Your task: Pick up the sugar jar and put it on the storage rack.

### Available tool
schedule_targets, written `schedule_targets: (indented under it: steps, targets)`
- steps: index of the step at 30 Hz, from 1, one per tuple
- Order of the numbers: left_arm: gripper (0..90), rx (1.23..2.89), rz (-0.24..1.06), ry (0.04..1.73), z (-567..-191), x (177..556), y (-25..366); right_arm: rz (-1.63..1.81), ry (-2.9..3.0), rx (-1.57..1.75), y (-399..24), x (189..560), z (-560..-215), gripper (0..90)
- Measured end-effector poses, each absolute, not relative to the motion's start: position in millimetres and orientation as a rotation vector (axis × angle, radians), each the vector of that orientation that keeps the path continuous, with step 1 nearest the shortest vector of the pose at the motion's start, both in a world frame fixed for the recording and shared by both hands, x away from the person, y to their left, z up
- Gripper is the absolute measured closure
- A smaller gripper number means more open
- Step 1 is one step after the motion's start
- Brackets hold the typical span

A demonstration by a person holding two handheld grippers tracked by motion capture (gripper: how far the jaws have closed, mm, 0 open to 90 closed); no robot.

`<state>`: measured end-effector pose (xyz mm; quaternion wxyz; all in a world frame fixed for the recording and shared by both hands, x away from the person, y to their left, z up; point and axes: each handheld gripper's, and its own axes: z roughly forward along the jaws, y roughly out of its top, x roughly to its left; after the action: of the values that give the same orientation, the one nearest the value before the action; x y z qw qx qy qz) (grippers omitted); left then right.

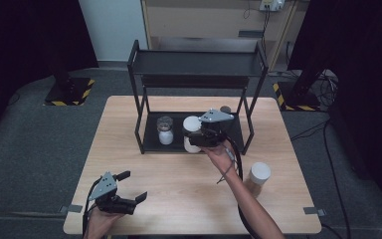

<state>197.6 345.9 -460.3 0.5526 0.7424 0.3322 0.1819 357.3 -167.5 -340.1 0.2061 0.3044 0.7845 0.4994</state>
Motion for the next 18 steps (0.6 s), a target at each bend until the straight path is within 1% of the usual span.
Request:
schedule_targets:
  steps: [7,18]
  targets:
    - [0.0,1.751,0.429,0.786,-460.6,197.6,346.6,1.368,2.172,0.879,-157.7,366.7,-341.3,33.7]
    - [0.0,1.745,0.426,0.787,-461.6,197.9,347.5,1.33,2.136,0.927,-147.1,381.9,-353.1,33.8]
